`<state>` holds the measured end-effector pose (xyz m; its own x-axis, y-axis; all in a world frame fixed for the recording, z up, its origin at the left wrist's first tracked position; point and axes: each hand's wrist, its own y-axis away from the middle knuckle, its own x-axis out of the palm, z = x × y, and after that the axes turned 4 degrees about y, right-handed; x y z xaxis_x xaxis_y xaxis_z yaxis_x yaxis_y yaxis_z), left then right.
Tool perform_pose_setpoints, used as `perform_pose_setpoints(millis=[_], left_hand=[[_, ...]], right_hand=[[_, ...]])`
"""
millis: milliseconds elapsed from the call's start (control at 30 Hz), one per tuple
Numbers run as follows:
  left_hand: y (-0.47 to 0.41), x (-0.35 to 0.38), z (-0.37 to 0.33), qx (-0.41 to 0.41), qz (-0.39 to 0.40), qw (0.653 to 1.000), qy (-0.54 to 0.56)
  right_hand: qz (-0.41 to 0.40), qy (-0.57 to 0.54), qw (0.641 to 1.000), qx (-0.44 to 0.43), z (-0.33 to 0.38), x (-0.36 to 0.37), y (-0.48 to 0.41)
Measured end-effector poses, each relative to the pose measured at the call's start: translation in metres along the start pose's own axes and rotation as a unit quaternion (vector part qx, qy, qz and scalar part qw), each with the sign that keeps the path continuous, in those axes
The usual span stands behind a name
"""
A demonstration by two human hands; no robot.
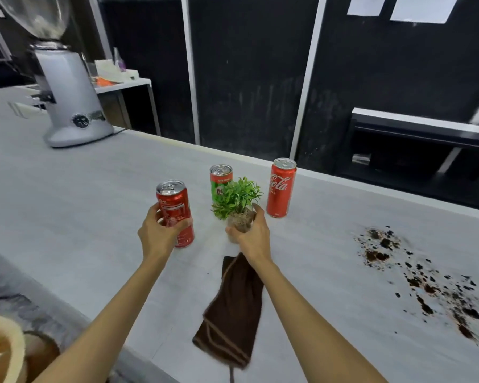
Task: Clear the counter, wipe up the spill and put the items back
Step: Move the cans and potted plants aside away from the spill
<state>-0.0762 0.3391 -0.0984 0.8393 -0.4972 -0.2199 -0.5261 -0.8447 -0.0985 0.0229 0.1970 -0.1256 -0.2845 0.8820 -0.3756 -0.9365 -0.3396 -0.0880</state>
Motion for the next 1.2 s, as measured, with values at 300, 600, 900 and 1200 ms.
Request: perform_pose_setpoints(millis=[300,600,900,1200], left_hand=[[0.050,0.008,-0.056,0.077,-0.085,0.989,0.092],[0.226,0.090,-0.121,0.122,0.172,0.970,0.125],[0.388,0.187,-0.114,0.058,0.524,0.849,0.032],[0.449,0.270,-0.084,0.120,0.513,0.849,-0.046]], right_hand=[[-0.067,0.053,0.996,-0.025,0.018,-0.093,0.030],[-0.144,0.102,0.984,-0.026,0.041,-0.292,0.108],[-0.265,0.082,0.958,0.070,-0.035,-0.469,0.205],[-0.325,0.001,0.934,0.152,-0.146,-0.517,0.218]])
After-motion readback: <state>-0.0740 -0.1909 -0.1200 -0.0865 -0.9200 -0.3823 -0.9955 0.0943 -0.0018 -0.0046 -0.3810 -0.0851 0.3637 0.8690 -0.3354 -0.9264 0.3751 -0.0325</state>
